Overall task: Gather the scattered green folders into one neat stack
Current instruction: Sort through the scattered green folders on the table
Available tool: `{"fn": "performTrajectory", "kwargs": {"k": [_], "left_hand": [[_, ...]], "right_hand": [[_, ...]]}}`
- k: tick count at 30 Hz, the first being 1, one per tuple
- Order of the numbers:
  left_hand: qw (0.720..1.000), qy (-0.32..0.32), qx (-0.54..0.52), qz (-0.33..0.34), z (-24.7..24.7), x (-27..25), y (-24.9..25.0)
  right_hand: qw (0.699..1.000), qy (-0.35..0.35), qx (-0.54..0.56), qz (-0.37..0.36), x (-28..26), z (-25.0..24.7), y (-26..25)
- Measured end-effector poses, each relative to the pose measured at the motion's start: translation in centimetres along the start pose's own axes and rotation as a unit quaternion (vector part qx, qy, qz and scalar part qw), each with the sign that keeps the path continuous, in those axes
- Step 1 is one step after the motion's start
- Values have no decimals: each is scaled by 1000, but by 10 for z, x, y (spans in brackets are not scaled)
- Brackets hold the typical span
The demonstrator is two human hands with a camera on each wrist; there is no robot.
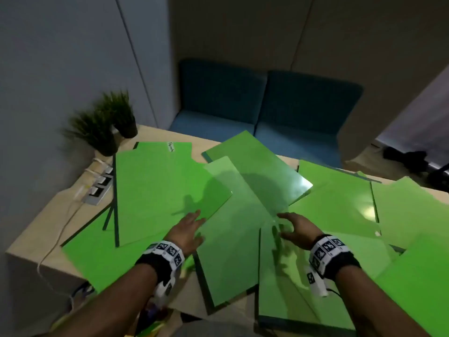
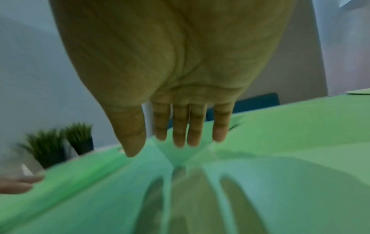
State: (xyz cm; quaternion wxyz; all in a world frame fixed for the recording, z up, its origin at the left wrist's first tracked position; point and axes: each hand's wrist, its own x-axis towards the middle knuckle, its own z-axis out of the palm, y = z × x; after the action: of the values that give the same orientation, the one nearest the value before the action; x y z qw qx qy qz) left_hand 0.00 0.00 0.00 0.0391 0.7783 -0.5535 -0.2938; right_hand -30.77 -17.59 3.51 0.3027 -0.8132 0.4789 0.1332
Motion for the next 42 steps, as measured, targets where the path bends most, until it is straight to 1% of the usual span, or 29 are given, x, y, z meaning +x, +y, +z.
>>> {"fn": "performTrajectory", "kwargs": {"k": [2,4,5,8,10,11,13,14,15,18,19,21,22,23,24,25,26,28,29,31,33,34,36,37,38,39,40,41,42], "left_hand": [[997,-51,61,0,15,-5,0],[995,-79,63,2,30,-14,-2],[997,-67,36,7,32,-17,-4],[992,44,-116,-22,13,-17,-22],[987,113,-87,-76,2,-11,-50],[985,113,-61,-113,-1,-8,-66],[985,60,-21,-160,-3,-3,-90],[987,41,-13,-153,-1,-3,-94],[992,33,-9,-124,3,-5,-93],[999,39,-2,0,9,-20,-73],[999,38,-6,25,11,-26,-68],[998,26,-54,30,8,-32,-67],[995,36,-89,20,5,-32,-71],[991,75,-109,5,0,-29,-81],[984,126,-121,-27,-5,-24,-95],[975,160,-135,-80,-11,-18,-110],[965,157,-147,-147,-20,-11,-124],[944,109,-187,-248,-36,3,-138],[930,91,-232,-270,-41,11,-138],[896,87,-323,-292,-43,23,-132],[874,87,-353,-322,-40,33,-128],[869,72,-363,-330,-40,37,-125],[874,43,-382,-298,-39,43,-123],[888,28,-372,-271,-40,46,-125],[910,28,-331,-248,-45,47,-130],[932,52,-269,-237,-53,49,-138],[941,94,-208,-250,-62,51,-150],[937,133,-164,-280,-71,52,-162],[925,151,-142,-318,-77,53,-175]], "right_hand": [[997,11,-79,26,6,12,1],[991,16,-129,36,7,26,4],[990,23,-137,38,8,30,6],[988,45,-141,51,14,31,6],[984,66,-157,50,24,29,-3],[984,86,-153,38,30,28,-11],[986,116,-116,5,44,25,-37],[988,122,-92,-8,52,26,-52],[991,120,-62,-16,60,27,-68],[994,90,52,-15,81,39,-115],[994,72,78,-12,87,45,-129],[994,32,108,11,96,58,-153],[992,13,122,31,99,64,-162],[990,-1,132,49,102,71,-170],[988,-7,141,62,105,77,-176],[987,-11,144,72,107,83,-180],[986,-9,143,81,109,87,-183],[984,2,147,103,116,90,-187],[979,10,162,121,119,90,-188],[968,26,197,151,125,92,-188],[961,29,221,164,126,94,-187],[957,27,237,167,125,94,-185],[949,14,264,174,123,96,-177],[946,15,274,174,123,96,-170],[941,25,289,175,121,94,-164],[932,41,314,178,119,90,-161],[920,64,341,183,118,86,-157],[905,88,368,194,115,80,-153],[889,109,395,205,113,73,-150]]}}
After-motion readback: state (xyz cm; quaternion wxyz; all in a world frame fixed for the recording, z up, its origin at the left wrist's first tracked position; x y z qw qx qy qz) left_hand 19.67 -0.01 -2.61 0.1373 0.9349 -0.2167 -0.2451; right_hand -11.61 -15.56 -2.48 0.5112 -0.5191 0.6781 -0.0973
